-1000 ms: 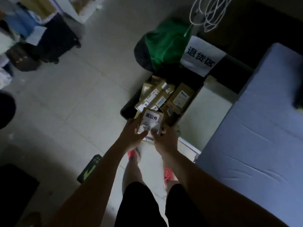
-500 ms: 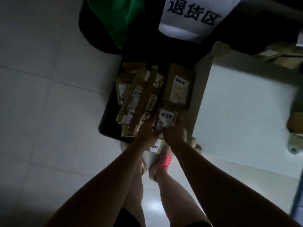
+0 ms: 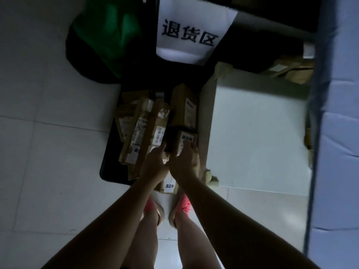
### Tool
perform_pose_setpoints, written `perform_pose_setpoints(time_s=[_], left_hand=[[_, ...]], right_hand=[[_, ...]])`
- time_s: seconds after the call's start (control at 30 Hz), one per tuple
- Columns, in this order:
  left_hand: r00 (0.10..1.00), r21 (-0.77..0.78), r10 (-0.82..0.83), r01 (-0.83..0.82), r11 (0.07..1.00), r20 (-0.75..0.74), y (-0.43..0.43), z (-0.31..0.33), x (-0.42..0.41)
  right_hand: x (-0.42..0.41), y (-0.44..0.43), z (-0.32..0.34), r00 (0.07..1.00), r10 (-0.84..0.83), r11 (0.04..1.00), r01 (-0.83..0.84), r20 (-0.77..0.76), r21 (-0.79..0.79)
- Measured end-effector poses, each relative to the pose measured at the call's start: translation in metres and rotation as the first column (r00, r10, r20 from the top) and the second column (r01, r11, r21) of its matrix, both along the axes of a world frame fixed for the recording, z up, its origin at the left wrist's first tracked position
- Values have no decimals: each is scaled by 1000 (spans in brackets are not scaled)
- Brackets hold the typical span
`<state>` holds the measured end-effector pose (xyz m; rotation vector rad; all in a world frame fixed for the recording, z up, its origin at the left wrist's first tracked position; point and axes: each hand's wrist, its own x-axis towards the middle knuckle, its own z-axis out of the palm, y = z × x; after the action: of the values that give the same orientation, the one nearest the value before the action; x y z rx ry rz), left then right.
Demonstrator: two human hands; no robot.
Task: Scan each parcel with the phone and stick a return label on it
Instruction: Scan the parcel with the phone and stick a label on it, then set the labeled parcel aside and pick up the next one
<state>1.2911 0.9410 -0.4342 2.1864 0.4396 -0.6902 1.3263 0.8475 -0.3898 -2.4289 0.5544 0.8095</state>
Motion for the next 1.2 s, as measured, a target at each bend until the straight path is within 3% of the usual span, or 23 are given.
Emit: perform_pose_setpoints(time_s=[0.17, 0.3, 0.5, 0.67, 0.8, 0.87, 0.97, 1.07, 1.2], left_hand=[[980, 139, -186, 175, 975, 71, 25, 103, -8], [937, 260, -296, 244, 934, 185, 16, 190, 10], [741, 533, -571, 341, 774, 354, -50, 313, 58], [622, 565, -685, 430, 704, 380, -130, 381, 105], [612, 534, -688, 458, 711, 390, -204, 408, 144], [658, 484, -649, 456, 747, 381, -240, 411, 168], [796, 281, -481, 398, 873, 368, -297, 413, 206], [932, 24, -155, 156, 987, 328, -350, 410, 247], [948, -230, 226, -175, 957, 222, -395, 402, 286]], right_hand=[[-8, -9, 110, 997, 41, 996, -47, 68, 82], [-5, -38, 203, 975, 62, 993, -81, 214, 81], [8, -135, 310, 915, 199, 979, -169, 350, -113], [35, -238, 364, 907, 142, 981, -74, 397, -181], [80, -328, 379, 884, 5, 989, 65, 467, -134], [109, -372, 378, 868, -75, 988, 130, 490, -79], [157, -431, 373, 822, -215, 973, 223, 527, 49], [206, -477, 367, 757, -376, 925, 339, 535, 171], [253, -508, 356, 738, -489, 869, 366, 466, 332]])
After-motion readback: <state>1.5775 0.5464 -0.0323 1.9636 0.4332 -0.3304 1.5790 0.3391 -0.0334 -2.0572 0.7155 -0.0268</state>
